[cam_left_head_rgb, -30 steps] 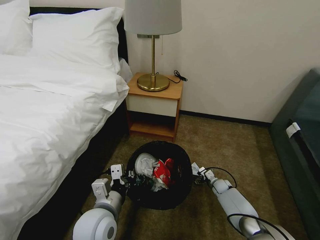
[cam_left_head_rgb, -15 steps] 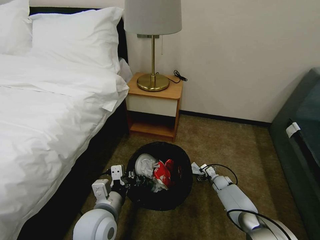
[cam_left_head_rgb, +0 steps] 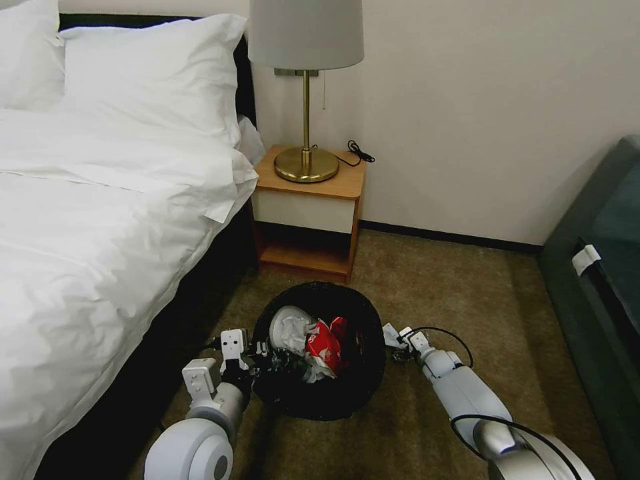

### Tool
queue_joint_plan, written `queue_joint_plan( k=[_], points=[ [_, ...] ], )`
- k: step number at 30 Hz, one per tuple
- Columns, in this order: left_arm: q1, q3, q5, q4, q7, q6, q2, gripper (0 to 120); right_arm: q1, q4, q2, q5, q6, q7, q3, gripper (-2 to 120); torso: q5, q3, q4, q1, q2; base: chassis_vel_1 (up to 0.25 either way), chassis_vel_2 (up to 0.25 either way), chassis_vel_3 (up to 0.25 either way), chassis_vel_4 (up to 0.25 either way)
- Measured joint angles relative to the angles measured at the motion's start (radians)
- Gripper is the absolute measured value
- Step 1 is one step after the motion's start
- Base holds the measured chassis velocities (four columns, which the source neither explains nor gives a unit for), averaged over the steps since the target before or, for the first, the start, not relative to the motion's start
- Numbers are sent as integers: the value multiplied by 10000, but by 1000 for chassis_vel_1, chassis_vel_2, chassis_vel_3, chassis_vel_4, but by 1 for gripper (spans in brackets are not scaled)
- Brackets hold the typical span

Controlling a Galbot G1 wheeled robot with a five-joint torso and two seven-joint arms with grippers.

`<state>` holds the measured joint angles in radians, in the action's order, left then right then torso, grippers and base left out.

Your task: Pick up the trash bin, then pick up the garbage on the floor and place it into the trash bin.

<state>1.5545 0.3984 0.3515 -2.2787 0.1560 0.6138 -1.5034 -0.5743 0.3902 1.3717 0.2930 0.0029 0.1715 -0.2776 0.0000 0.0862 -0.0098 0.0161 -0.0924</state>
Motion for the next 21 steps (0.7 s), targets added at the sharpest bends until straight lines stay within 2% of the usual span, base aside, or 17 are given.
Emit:
queue_joint_plan(
  k=[1, 4, 5, 7, 8, 9, 10, 15, 16, 18, 21],
  points=[
    [0, 0, 0, 0, 0, 0, 0, 0, 0, 0, 0, 0, 0, 0, 0, 79, 0, 0, 0, 0, 0, 0, 0, 0, 0],
    [-1, -3, -12, 15, -21, -35, -3, 0, -51, 1, -19, -107, 83, 46, -22, 62, 0, 0, 0, 0, 0, 0, 0, 0, 0],
    [-1, -3, -12, 15, -21, -35, -3, 0, -51, 1, -19, -107, 83, 46, -22, 62, 0, 0, 0, 0, 0, 0, 0, 0, 0],
    [-5, -7, -25, 23, -31, -50, -7, 0, -70, 7, -27, -164, 131, 75, -31, 53, 0, 0, 0, 0, 0, 0, 0, 0, 0],
    [-5, -7, -25, 23, -31, -50, -7, 0, -70, 7, -27, -164, 131, 75, -31, 53, 0, 0, 0, 0, 0, 0, 0, 0, 0],
    [-5, -10, -29, 30, -38, -55, -10, 0, -80, 7, -28, -198, 162, 81, -39, 45, 0, 0, 0, 0, 0, 0, 0, 0, 0],
    [-5, -10, -29, 30, -38, -55, -10, 0, -80, 7, -28, -198, 162, 81, -39, 45, 0, 0, 0, 0, 0, 0, 0, 0, 0],
    [-6, -8, -31, 36, -48, -67, -10, 0, -110, 11, -18, -291, 265, 87, -50, 22, 0, 0, -1, 0, 0, 0, 0, 0, 0],
    [-6, -8, -31, 36, -48, -67, -10, 0, -110, 11, -18, -291, 265, 87, -50, 22, 0, 0, -1, 0, 0, 0, 0, 0, 0],
    [-3, -7, -37, 36, -53, -77, -15, 0, -117, 6, -19, -313, 317, 94, -67, 11, 0, 0, -1, 0, 0, 0, 0, 0, 0],
    [3, -7, -44, 37, -59, -95, -16, 0, -124, 5, -24, -330, 340, 99, -74, 7, 0, 0, -1, 0, 0, 0, 0, 0, 0]
  ],
)
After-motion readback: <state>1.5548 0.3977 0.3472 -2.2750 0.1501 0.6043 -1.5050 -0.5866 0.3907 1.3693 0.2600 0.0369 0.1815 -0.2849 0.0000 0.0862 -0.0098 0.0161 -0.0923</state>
